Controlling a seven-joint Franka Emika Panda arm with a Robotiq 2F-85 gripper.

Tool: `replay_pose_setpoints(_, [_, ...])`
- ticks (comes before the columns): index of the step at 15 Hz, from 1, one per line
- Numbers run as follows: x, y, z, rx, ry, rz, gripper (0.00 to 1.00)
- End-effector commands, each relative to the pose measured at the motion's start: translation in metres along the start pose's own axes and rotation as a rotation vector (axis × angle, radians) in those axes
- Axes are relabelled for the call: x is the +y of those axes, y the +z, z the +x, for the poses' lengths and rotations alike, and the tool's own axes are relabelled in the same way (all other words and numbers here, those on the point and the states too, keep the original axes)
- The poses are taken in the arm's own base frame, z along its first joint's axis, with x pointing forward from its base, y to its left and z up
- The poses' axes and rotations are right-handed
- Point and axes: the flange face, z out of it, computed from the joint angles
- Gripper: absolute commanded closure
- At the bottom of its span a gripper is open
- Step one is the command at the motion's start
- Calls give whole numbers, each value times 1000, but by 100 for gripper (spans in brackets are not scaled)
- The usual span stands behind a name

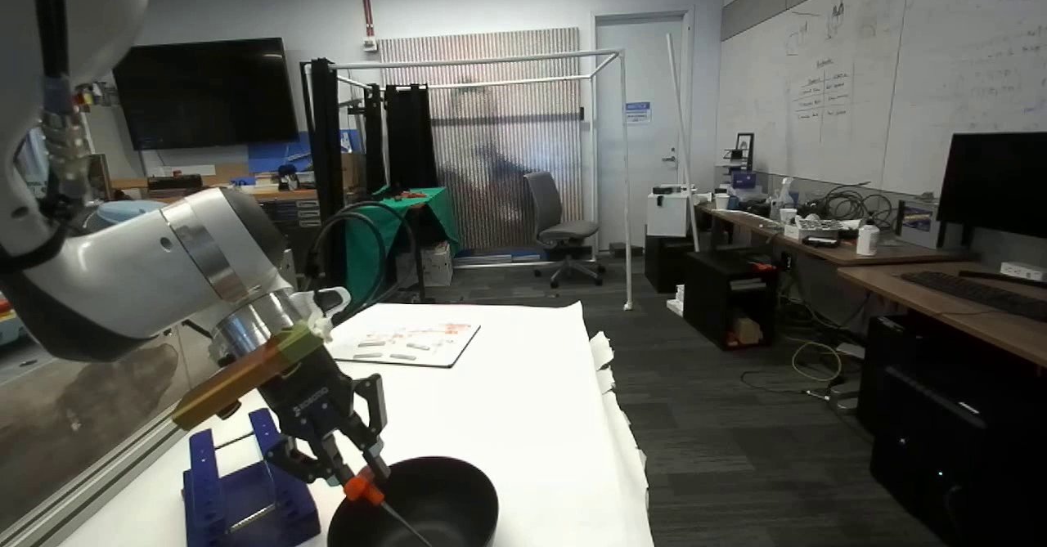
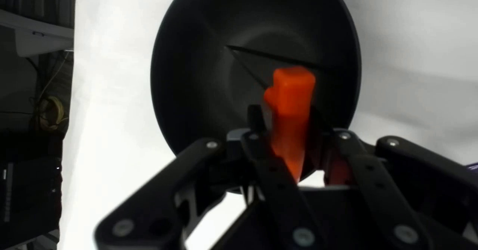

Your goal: Put the orange wrench in the bowl

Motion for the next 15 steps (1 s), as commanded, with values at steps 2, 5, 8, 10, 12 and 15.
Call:
replay_pose_setpoints(2, [9,-14,5,41,21,51,27])
replay_pose_setpoints(5, [27,-25,-4,97,35,112,4])
replay_pose_setpoints(8, [47,-40,-18,171,44,181,0])
replay_pose_setpoints(10, [61,-51,-32,223,54,247,0])
replay_pose_setpoints(12, [72,-60,-46,245,68,314,0])
replay_pose_setpoints(15, [81,-67,-67,240,108,414,0])
